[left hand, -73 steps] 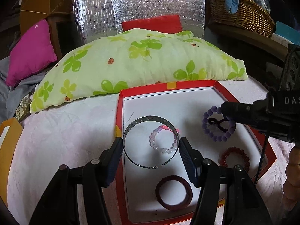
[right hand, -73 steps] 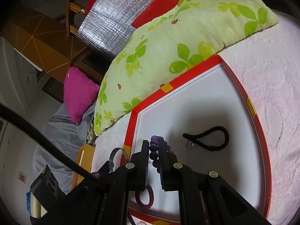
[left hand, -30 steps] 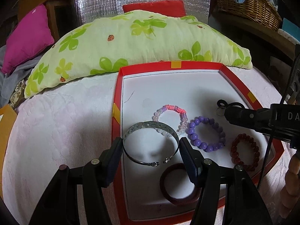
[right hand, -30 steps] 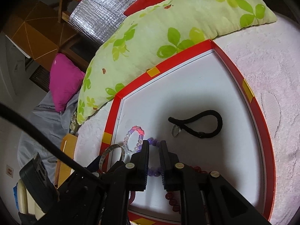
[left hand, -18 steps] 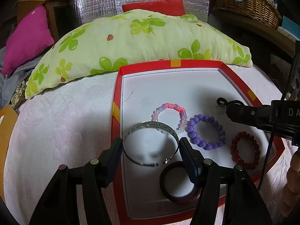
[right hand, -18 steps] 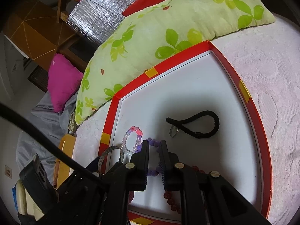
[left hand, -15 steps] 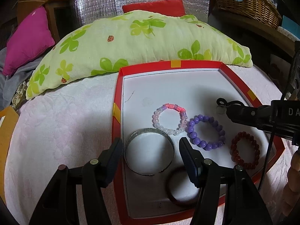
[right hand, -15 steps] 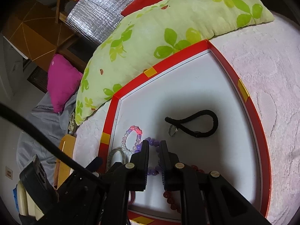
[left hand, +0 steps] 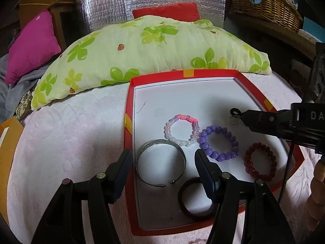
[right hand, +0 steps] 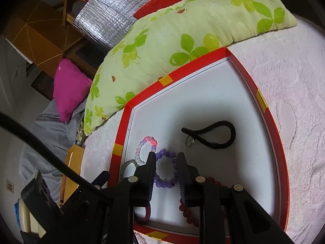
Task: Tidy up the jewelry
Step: 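Withdraw both tools from the box toward the pink and white bead bracelets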
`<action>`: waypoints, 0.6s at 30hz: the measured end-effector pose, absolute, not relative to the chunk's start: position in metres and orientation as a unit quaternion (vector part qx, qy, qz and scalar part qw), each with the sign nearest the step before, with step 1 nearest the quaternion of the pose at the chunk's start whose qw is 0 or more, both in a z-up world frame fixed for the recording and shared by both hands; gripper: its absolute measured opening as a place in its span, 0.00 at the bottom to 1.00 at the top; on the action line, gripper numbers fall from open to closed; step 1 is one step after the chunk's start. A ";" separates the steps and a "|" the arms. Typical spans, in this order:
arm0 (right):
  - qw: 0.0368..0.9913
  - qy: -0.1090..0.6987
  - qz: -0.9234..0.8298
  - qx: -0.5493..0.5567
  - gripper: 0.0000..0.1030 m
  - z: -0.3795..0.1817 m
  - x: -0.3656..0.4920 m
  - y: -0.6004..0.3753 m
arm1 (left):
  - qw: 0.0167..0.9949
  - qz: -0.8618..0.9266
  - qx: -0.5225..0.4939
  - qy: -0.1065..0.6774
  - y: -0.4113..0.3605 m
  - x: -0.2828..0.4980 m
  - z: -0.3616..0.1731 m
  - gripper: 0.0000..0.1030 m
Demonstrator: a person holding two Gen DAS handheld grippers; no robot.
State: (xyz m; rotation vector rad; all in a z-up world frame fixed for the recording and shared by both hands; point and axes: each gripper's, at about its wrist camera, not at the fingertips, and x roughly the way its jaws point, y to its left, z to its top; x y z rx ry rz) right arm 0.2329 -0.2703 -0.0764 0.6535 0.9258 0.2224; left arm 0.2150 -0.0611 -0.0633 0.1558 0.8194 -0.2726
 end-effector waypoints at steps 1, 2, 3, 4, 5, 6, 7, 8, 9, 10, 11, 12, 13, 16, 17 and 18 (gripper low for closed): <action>0.839 0.438 0.104 0.306 0.23 -0.076 0.232 -0.270 | 0.907 -0.131 0.077 0.394 -0.061 0.213 -0.062 0.66; 0.840 0.438 0.103 0.303 0.23 -0.076 0.232 -0.270 | 0.908 -0.130 0.078 0.391 -0.061 0.212 -0.060 0.66; 0.840 0.438 0.103 0.302 0.23 -0.076 0.232 -0.270 | 0.908 -0.130 0.079 0.390 -0.061 0.211 -0.059 0.67; 0.840 0.439 0.103 0.302 0.23 -0.076 0.231 -0.270 | 0.909 -0.130 0.080 0.388 -0.060 0.209 -0.058 0.67; 0.840 0.439 0.102 0.301 0.23 -0.076 0.230 -0.270 | 0.909 -0.130 0.080 0.387 -0.060 0.208 -0.057 0.67; 0.840 0.439 0.101 0.301 0.23 -0.076 0.229 -0.270 | 0.909 -0.130 0.081 0.387 -0.059 0.206 -0.057 0.67; 0.840 0.440 0.101 0.301 0.23 -0.075 0.228 -0.270 | 0.909 -0.130 0.080 0.387 -0.058 0.205 -0.056 0.67; 0.840 0.440 0.100 0.302 0.23 -0.075 0.227 -0.270 | 0.910 -0.130 0.080 0.386 -0.057 0.203 -0.056 0.67; 0.840 0.439 0.100 0.302 0.23 -0.075 0.226 -0.271 | 0.910 -0.129 0.080 0.386 -0.057 0.202 -0.055 0.67; 0.840 0.438 0.100 0.303 0.24 -0.074 0.225 -0.271 | 0.910 -0.129 0.079 0.385 -0.056 0.200 -0.055 0.67; 0.840 0.438 0.100 0.304 0.28 -0.074 0.223 -0.271 | 0.911 -0.128 0.079 0.385 -0.055 0.199 -0.054 0.67; 0.841 0.437 0.099 0.305 0.32 -0.073 0.222 -0.271 | 0.911 -0.128 0.078 0.384 -0.054 0.197 -0.053 0.67; 0.841 0.435 0.098 0.306 0.43 -0.073 0.220 -0.272 | 0.912 -0.128 0.077 0.383 -0.053 0.196 -0.052 0.67; 0.847 0.424 0.094 0.307 0.51 -0.069 0.213 -0.274 | 0.913 -0.126 0.073 0.380 -0.049 0.191 -0.050 0.67; 0.848 0.422 0.095 0.307 0.51 -0.067 0.211 -0.274 | 0.914 -0.125 0.071 0.379 -0.047 0.190 -0.049 0.67; 0.849 0.420 0.096 0.307 0.51 -0.065 0.209 -0.274 | 0.914 -0.124 0.070 0.379 -0.046 0.189 -0.048 0.67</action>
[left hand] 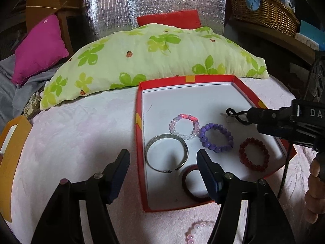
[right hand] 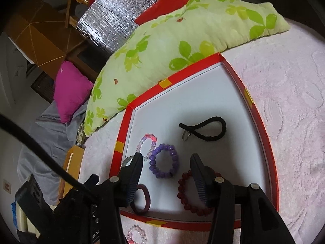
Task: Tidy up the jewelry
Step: 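Withdraw both tools from the box toward the pink and white bead bracelets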
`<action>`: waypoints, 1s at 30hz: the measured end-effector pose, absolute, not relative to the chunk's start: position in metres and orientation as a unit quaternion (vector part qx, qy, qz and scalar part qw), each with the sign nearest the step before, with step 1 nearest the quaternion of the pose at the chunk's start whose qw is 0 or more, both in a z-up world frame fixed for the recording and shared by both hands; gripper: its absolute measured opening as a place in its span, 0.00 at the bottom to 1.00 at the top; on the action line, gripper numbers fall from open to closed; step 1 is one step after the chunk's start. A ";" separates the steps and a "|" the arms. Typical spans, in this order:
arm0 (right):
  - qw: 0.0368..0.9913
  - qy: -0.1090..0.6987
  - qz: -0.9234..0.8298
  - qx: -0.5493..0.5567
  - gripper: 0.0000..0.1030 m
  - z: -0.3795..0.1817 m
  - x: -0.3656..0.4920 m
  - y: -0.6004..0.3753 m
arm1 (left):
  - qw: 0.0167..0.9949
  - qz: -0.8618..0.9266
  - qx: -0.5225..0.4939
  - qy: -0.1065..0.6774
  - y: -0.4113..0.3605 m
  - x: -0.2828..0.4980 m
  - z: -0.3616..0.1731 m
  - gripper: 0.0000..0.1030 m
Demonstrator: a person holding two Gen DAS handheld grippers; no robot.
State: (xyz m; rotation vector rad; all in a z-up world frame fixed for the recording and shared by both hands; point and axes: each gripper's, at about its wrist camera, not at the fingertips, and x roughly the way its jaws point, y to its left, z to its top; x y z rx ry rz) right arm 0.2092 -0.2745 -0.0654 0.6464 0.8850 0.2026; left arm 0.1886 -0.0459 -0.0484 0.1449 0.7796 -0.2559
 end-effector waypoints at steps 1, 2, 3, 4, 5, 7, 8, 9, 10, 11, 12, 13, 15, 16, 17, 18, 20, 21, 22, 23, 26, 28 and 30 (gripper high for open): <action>0.850 0.417 0.097 0.307 0.51 -0.064 0.207 -0.275 | 0.915 -0.123 0.070 0.378 -0.044 0.187 -0.048 0.67; 0.852 0.414 0.097 0.306 0.51 -0.062 0.205 -0.275 | 0.916 -0.122 0.070 0.376 -0.043 0.186 -0.047 0.67; 0.853 0.412 0.096 0.304 0.51 -0.060 0.203 -0.274 | 0.917 -0.120 0.070 0.375 -0.042 0.184 -0.046 0.67; 0.856 0.410 0.095 0.301 0.51 -0.058 0.201 -0.274 | 0.917 -0.117 0.071 0.374 -0.040 0.183 -0.045 0.67; 0.857 0.408 0.095 0.299 0.51 -0.056 0.198 -0.273 | 0.918 -0.115 0.071 0.373 -0.038 0.181 -0.045 0.67; 0.860 0.404 0.097 0.297 0.51 -0.052 0.193 -0.272 | 0.919 -0.111 0.067 0.372 -0.033 0.178 -0.044 0.67; 0.861 0.402 0.098 0.297 0.51 -0.050 0.190 -0.271 | 0.920 -0.108 0.064 0.372 -0.029 0.175 -0.043 0.67; 0.862 0.399 0.099 0.296 0.51 -0.048 0.185 -0.269 | 0.920 -0.107 0.062 0.372 -0.027 0.174 -0.043 0.67; 0.864 0.398 0.100 0.294 0.51 -0.047 0.183 -0.268 | 0.921 -0.105 0.060 0.371 -0.024 0.172 -0.043 0.67; 0.865 0.396 0.100 0.291 0.51 -0.045 0.179 -0.266 | 0.921 -0.102 0.059 0.370 -0.021 0.170 -0.042 0.67; 0.867 0.394 0.101 0.287 0.51 -0.043 0.174 -0.264 | 0.922 -0.100 0.058 0.369 -0.019 0.168 -0.041 0.67; 0.868 0.393 0.102 0.285 0.51 -0.042 0.171 -0.263 | 0.923 -0.097 0.055 0.368 -0.016 0.166 -0.041 0.67; 0.870 0.391 0.103 0.281 0.51 -0.040 0.161 -0.259 | 0.924 -0.093 0.051 0.367 -0.011 0.162 -0.040 0.67; 0.871 0.391 0.104 0.279 0.51 -0.040 0.157 -0.258 | 0.925 -0.091 0.050 0.367 -0.009 0.160 -0.039 0.67; 0.872 0.390 0.105 0.277 0.51 -0.039 0.153 -0.256 | 0.925 -0.089 0.049 0.366 -0.006 0.157 -0.039 0.67; 0.873 0.389 0.105 0.274 0.51 -0.038 0.148 -0.255 | 0.925 -0.087 0.048 0.366 -0.004 0.155 -0.039 0.67; 0.876 0.387 0.106 0.269 0.51 -0.037 0.138 -0.252 | 0.926 -0.083 0.045 0.367 0.001 0.150 -0.040 0.67; 0.877 0.386 0.105 0.267 0.51 -0.037 0.134 -0.251 | 0.926 -0.082 0.044 0.367 0.003 0.148 -0.040 0.67; 0.878 0.385 0.105 0.265 0.51 -0.036 0.130 -0.251 | 0.926 -0.080 0.043 0.367 0.005 0.146 -0.040 0.67; 0.879 0.385 0.104 0.263 0.51 -0.037 0.125 -0.250 | 0.926 -0.078 0.042 0.368 0.008 0.144 -0.041 0.67; 0.879 0.386 0.101 0.262 0.51 -0.038 0.114 -0.250 | 0.925 -0.073 0.044 0.369 0.013 0.137 -0.042 0.67; 0.878 0.388 0.098 0.263 0.51 -0.040 0.107 -0.251 | 0.926 -0.071 0.046 0.369 0.016 0.133 -0.043 0.67; 0.877 0.389 0.094 0.265 0.51 -0.042 0.101 -0.254 | 0.926 -0.068 0.047 0.369 0.019 0.129 -0.044 0.67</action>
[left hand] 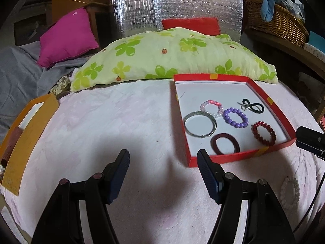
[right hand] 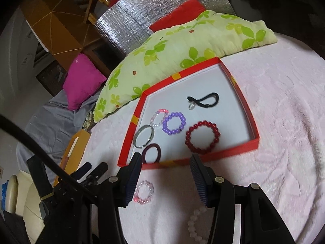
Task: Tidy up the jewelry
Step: 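Withdraw both tools from the box toward the pink and white bead bracelets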
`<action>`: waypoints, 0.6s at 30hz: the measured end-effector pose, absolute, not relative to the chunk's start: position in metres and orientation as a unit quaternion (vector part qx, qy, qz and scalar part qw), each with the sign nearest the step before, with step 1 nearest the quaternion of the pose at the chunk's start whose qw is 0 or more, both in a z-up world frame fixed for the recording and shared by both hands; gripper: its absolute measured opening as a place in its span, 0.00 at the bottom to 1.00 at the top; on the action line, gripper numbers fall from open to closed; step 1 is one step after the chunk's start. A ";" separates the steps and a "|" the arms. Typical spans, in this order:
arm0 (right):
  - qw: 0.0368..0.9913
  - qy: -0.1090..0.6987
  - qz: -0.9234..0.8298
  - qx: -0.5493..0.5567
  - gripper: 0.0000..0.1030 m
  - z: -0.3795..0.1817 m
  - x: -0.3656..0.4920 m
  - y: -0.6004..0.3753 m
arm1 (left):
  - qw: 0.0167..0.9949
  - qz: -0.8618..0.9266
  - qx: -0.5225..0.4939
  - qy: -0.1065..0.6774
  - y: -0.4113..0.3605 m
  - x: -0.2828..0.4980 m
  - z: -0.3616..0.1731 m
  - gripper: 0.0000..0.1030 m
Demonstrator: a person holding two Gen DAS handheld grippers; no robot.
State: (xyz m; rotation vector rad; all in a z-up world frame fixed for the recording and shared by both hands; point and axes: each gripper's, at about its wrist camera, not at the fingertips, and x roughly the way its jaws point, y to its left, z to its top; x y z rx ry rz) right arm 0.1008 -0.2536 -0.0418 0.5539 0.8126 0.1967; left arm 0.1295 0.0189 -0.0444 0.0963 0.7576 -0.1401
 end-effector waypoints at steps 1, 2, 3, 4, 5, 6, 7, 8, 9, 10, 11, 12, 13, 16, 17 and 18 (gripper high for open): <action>0.876 0.390 0.092 0.267 0.51 -0.043 0.098 -0.255 | 0.925 -0.068 0.046 0.370 0.021 0.128 -0.045 0.67; 0.876 0.391 0.090 0.268 0.51 -0.044 0.096 -0.256 | 0.925 -0.067 0.046 0.371 0.022 0.127 -0.045 0.67; 0.875 0.393 0.088 0.270 0.51 -0.045 0.092 -0.258 | 0.925 -0.066 0.045 0.372 0.024 0.125 -0.046 0.67; 0.874 0.394 0.085 0.272 0.51 -0.046 0.089 -0.260 | 0.925 -0.065 0.044 0.373 0.025 0.123 -0.046 0.67; 0.873 0.395 0.083 0.273 0.51 -0.047 0.086 -0.261 | 0.924 -0.065 0.043 0.373 0.027 0.122 -0.047 0.67; 0.872 0.398 0.080 0.275 0.51 -0.049 0.082 -0.263 | 0.924 -0.064 0.042 0.374 0.029 0.120 -0.047 0.67; 0.871 0.399 0.077 0.276 0.51 -0.050 0.078 -0.265 | 0.924 -0.064 0.041 0.376 0.030 0.118 -0.048 0.67; 0.870 0.400 0.075 0.277 0.51 -0.051 0.075 -0.267 | 0.923 -0.064 0.040 0.377 0.032 0.116 -0.049 0.67; 0.870 0.402 0.070 0.278 0.51 -0.052 0.070 -0.270 | 0.922 -0.064 0.039 0.379 0.033 0.115 -0.049 0.67; 0.869 0.404 0.066 0.278 0.51 -0.053 0.066 -0.272 | 0.921 -0.067 0.037 0.381 0.034 0.113 -0.050 0.67; 0.869 0.405 0.062 0.278 0.51 -0.054 0.063 -0.275 | 0.920 -0.071 0.035 0.384 0.035 0.112 -0.052 0.67; 0.868 0.406 0.057 0.279 0.51 -0.056 0.059 -0.278 | 0.919 -0.075 0.034 0.386 0.035 0.110 -0.052 0.67; 0.867 0.408 0.050 0.280 0.51 -0.058 0.053 -0.283 | 0.918 -0.080 0.032 0.388 0.036 0.108 -0.053 0.67; 0.863 0.413 0.038 0.290 0.51 -0.062 0.041 -0.295 | 0.912 -0.101 0.024 0.397 0.036 0.102 -0.056 0.67; 0.861 0.413 0.035 0.294 0.51 -0.063 0.037 -0.298 | 0.909 -0.109 0.022 0.402 0.035 0.100 -0.058 0.67; 0.860 0.414 0.033 0.297 0.51 -0.064 0.034 -0.301 | 0.906 -0.115 0.020 0.406 0.034 0.098 -0.060 0.67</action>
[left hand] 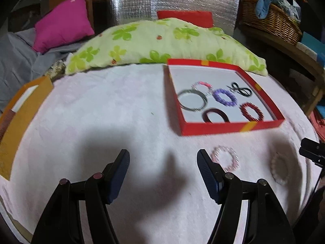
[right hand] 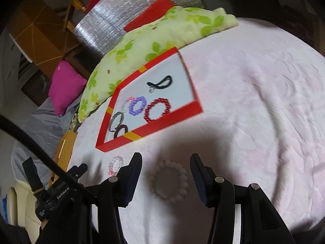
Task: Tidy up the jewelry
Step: 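Withdraw both tools from the box toward the pink and white bead bracelets, then close the left tool on the pink bead bracelet and lift it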
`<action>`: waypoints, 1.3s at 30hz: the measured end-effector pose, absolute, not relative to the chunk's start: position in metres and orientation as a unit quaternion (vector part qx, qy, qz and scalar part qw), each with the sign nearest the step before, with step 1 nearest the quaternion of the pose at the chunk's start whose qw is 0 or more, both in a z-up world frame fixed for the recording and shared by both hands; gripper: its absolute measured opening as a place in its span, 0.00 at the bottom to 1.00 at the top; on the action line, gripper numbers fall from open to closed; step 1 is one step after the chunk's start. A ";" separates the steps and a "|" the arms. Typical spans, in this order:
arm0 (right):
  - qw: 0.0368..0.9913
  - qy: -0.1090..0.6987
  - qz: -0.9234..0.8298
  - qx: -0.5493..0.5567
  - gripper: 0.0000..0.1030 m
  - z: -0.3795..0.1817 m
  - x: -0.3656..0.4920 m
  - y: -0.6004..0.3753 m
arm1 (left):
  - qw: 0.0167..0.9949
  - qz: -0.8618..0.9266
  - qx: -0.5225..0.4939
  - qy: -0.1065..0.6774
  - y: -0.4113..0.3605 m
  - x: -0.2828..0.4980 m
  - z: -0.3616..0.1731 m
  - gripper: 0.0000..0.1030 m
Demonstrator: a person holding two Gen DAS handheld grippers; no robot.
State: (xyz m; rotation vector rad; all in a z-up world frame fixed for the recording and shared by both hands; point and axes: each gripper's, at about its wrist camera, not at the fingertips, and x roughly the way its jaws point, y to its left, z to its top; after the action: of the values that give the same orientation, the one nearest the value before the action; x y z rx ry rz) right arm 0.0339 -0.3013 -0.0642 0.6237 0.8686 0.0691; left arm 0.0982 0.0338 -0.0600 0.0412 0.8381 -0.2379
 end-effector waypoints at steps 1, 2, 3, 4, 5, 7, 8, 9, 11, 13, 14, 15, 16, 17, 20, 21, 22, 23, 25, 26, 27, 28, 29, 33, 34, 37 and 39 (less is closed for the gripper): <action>0.859 0.415 0.030 0.298 0.51 -0.065 0.031 -0.304 | 0.904 -0.122 0.019 0.410 0.032 0.097 -0.062 0.67; 0.859 0.416 0.028 0.297 0.51 -0.066 0.029 -0.305 | 0.900 -0.131 0.021 0.415 0.029 0.094 -0.064 0.67; 0.859 0.418 0.026 0.295 0.51 -0.067 0.028 -0.305 | 0.898 -0.137 0.025 0.417 0.025 0.092 -0.066 0.67; 0.857 0.421 0.026 0.294 0.51 -0.069 0.027 -0.304 | 0.897 -0.142 0.034 0.418 0.021 0.089 -0.068 0.67; 0.856 0.425 0.026 0.293 0.51 -0.070 0.026 -0.303 | 0.896 -0.144 0.045 0.418 0.017 0.087 -0.069 0.67; 0.854 0.434 0.026 0.286 0.51 -0.074 0.027 -0.299 | 0.894 -0.147 0.061 0.419 0.010 0.085 -0.072 0.67; 0.854 0.438 0.025 0.280 0.51 -0.076 0.028 -0.297 | 0.893 -0.147 0.068 0.420 0.007 0.084 -0.074 0.67; 0.853 0.442 0.023 0.276 0.51 -0.078 0.029 -0.295 | 0.892 -0.147 0.071 0.421 0.006 0.084 -0.076 0.67; 0.849 0.454 0.019 0.270 0.51 -0.084 0.031 -0.292 | 0.890 -0.146 0.077 0.425 0.004 0.085 -0.078 0.67; 0.843 0.464 0.019 0.270 0.51 -0.091 0.033 -0.292 | 0.890 -0.145 0.078 0.425 0.004 0.086 -0.079 0.67; 0.843 0.466 0.018 0.268 0.51 -0.093 0.034 -0.291 | 0.890 -0.147 0.077 0.424 0.004 0.086 -0.079 0.67; 0.844 0.467 0.018 0.263 0.51 -0.093 0.034 -0.290 | 0.890 -0.149 0.077 0.423 0.003 0.086 -0.079 0.67; 0.847 0.467 0.019 0.256 0.51 -0.093 0.034 -0.288 | 0.891 -0.151 0.077 0.422 0.002 0.086 -0.079 0.67; 0.849 0.467 0.018 0.246 0.47 -0.093 0.035 -0.286 | 0.891 -0.152 0.079 0.421 0.001 0.086 -0.079 0.67; 0.863 0.474 0.005 0.176 0.31 -0.093 0.036 -0.272 | 0.889 -0.153 0.092 0.421 -0.007 0.086 -0.083 0.67; 0.868 0.473 0.001 0.152 0.27 -0.093 0.035 -0.267 | 0.888 -0.154 0.095 0.422 -0.008 0.086 -0.084 0.67; 0.871 0.472 0.000 0.134 0.18 -0.093 0.035 -0.262 | 0.887 -0.154 0.099 0.423 -0.010 0.086 -0.085 0.67; 0.873 0.472 0.001 0.122 0.14 -0.093 0.035 -0.259 | 0.887 -0.155 0.102 0.423 -0.012 0.086 -0.086 0.67; 0.881 0.465 -0.008 0.091 0.11 -0.093 0.033 -0.252 | 0.887 -0.157 0.107 0.422 -0.014 0.085 -0.087 0.67; 0.884 0.461 -0.013 0.074 0.11 -0.092 0.033 -0.249 | 0.887 -0.158 0.109 0.421 -0.015 0.084 -0.087 0.68; 0.889 0.453 -0.026 0.053 0.11 -0.090 0.032 -0.245 | 0.887 -0.158 0.112 0.420 -0.016 0.084 -0.087 0.67; 0.892 0.449 -0.035 0.045 0.11 -0.089 0.033 -0.245 | 0.887 -0.159 0.114 0.419 -0.017 0.084 -0.088 0.67; 0.893 0.445 -0.042 0.042 0.11 -0.087 0.033 -0.246 | 0.887 -0.159 0.114 0.418 -0.018 0.084 -0.088 0.67; 0.882 0.459 -0.054 0.087 0.11 -0.091 0.039 -0.265 | 0.887 -0.163 0.116 0.417 -0.021 0.084 -0.088 0.67; 0.881 0.460 -0.053 0.098 0.11 -0.092 0.039 -0.267 | 0.886 -0.163 0.117 0.417 -0.022 0.084 -0.089 0.67; 0.880 0.460 -0.050 0.110 0.11 -0.092 0.039 -0.270 | 0.886 -0.164 0.123 0.416 -0.026 0.083 -0.089 0.67; 0.880 0.459 -0.050 0.108 0.11 -0.093 0.039 -0.268 | 0.886 -0.165 0.131 0.413 -0.028 0.081 -0.089 0.68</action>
State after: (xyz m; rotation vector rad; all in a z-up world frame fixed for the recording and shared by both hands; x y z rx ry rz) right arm 0.0387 -0.2677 -0.0929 0.2250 0.9571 -0.1038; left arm 0.0809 -0.0285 -0.0885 0.2734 0.8583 -0.3432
